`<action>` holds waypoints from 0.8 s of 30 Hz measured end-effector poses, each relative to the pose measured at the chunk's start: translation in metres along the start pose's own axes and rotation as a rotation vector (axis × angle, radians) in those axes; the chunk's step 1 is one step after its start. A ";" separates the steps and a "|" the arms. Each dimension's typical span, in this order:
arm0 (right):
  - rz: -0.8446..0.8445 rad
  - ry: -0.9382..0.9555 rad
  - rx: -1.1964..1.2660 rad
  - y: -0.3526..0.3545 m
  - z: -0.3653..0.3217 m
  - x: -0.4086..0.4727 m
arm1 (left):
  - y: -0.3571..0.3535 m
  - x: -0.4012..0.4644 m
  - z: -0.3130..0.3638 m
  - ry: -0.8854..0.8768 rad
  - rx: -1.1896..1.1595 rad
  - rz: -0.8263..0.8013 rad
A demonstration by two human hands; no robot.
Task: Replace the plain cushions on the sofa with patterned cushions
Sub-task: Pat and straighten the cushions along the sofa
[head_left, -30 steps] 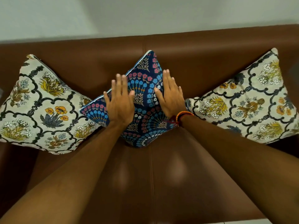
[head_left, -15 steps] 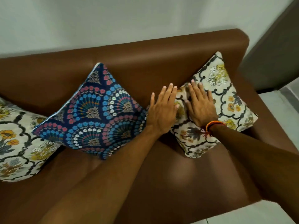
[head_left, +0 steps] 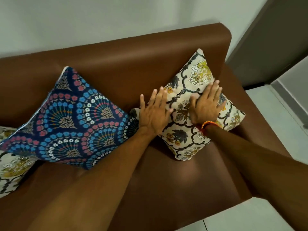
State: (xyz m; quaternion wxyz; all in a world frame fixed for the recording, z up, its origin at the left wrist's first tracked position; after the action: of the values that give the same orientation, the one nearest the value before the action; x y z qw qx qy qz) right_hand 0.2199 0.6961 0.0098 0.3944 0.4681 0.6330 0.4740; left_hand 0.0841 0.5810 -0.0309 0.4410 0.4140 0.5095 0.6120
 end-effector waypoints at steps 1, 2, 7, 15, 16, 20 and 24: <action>0.005 0.066 -0.031 -0.002 -0.015 -0.014 | 0.010 -0.008 -0.014 0.039 -0.018 0.047; 0.003 0.203 -0.063 -0.007 -0.027 -0.027 | 0.019 -0.015 -0.025 0.044 -0.022 0.105; -0.087 0.580 0.107 -0.037 -0.144 -0.110 | 0.077 -0.104 -0.135 0.262 -0.045 0.282; -0.174 1.136 0.110 -0.092 -0.390 -0.312 | 0.135 -0.349 -0.370 0.761 0.169 0.143; -0.164 1.196 0.097 -0.098 -0.415 -0.331 | 0.140 -0.368 -0.389 0.749 0.150 0.124; -0.147 1.267 -0.034 -0.123 -0.480 -0.369 | 0.141 -0.420 -0.437 0.701 0.086 0.017; -0.255 0.989 -0.089 -0.137 -0.501 -0.382 | 0.146 -0.449 -0.451 0.777 0.121 0.062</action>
State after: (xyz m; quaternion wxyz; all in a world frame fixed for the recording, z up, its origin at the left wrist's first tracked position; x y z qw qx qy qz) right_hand -0.1865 0.1958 0.0178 0.1220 0.0897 0.7752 0.6133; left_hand -0.2437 0.0193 0.0253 0.1714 0.1921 0.6608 0.7050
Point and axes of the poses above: each hand's wrist, its own x-axis towards the middle knuckle, its own y-axis out of the back of the hand, z = x × y, the point moved 1 cm from there along x, towards the middle knuckle, and after that the axes turned 6 degrees about -y, right-handed, at the moved point
